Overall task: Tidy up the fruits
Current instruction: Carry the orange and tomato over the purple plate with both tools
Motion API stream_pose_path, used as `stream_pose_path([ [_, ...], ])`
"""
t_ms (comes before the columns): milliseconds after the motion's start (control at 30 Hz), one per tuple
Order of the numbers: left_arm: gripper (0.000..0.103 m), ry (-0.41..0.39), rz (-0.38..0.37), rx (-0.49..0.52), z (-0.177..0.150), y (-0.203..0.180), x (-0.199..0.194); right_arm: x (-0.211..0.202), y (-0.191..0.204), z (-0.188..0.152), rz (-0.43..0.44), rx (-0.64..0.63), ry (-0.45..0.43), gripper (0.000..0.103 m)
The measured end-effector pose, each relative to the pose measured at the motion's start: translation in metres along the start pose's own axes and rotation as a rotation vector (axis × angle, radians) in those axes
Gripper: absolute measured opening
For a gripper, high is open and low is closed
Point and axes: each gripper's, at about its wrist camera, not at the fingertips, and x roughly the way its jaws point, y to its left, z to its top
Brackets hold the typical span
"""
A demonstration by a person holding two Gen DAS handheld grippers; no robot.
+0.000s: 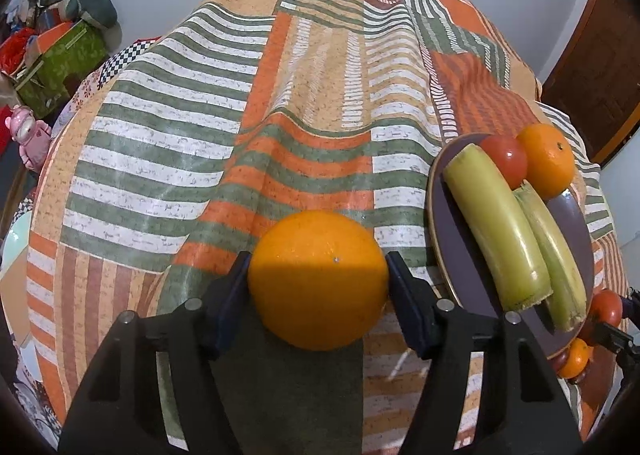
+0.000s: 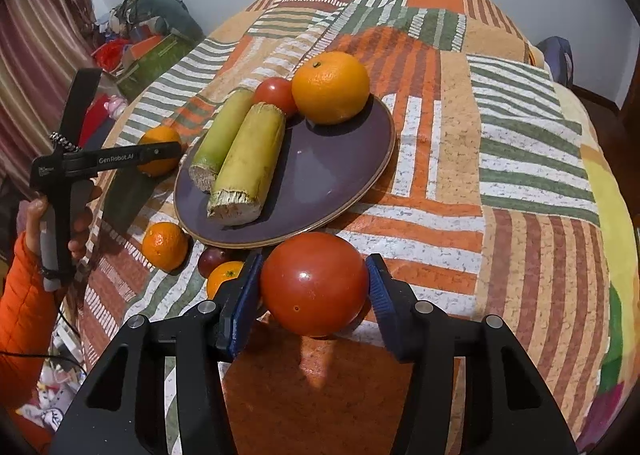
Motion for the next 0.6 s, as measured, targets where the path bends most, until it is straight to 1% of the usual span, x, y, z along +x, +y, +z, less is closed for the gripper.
stream_pose_path([
  [133, 0.065, -0.002, -0.015, 0.001, -0.003, -0.004, -0.007, -0.006, -0.002, 0.005, -0.002, 0.001, -0.025, 0.048],
  [233, 0.065, -0.018, -0.018, 0.015, -0.004, -0.01, -0.016, -0.01, -0.002, 0.01, -0.008, -0.001, -0.047, 0.048],
  [600, 0.065, -0.115, -0.08, 0.076, 0.007, -0.048, -0.06, -0.028, -0.004, 0.032, -0.023, -0.018, -0.137, 0.048],
])
